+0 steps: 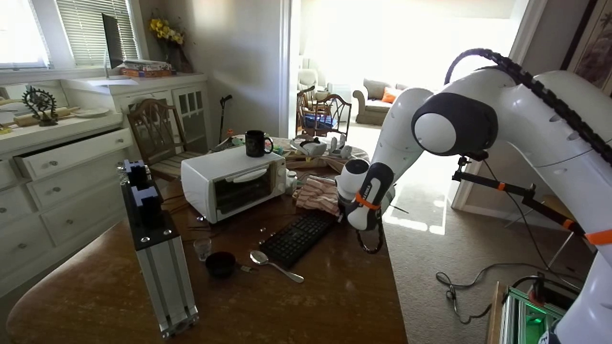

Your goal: Move the keyboard forward

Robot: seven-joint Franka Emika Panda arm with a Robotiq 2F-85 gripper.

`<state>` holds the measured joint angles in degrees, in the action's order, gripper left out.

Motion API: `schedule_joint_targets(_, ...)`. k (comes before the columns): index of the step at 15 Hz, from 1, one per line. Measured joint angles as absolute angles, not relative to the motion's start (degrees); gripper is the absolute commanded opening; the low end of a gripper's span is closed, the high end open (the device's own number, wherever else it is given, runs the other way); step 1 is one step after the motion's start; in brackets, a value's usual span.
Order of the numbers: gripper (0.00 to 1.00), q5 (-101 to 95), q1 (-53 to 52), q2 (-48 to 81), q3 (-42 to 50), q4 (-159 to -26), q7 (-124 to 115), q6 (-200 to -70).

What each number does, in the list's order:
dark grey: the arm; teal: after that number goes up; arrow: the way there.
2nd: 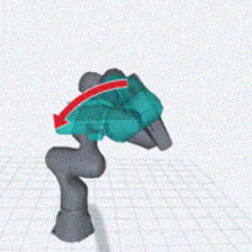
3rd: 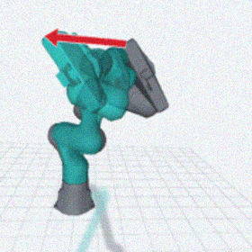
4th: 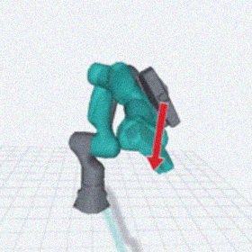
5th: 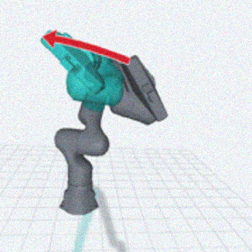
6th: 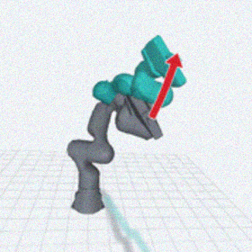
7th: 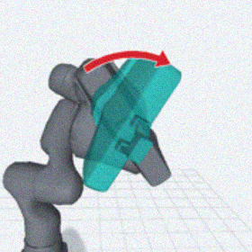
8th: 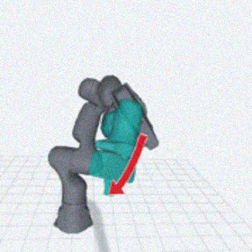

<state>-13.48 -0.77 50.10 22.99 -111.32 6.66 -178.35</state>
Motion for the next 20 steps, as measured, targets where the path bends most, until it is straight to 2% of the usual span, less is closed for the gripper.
schedule_joint_targets(20,0.00,-12.05,-0.45,56.56,19.51,-97.78,5.51,-177.40)
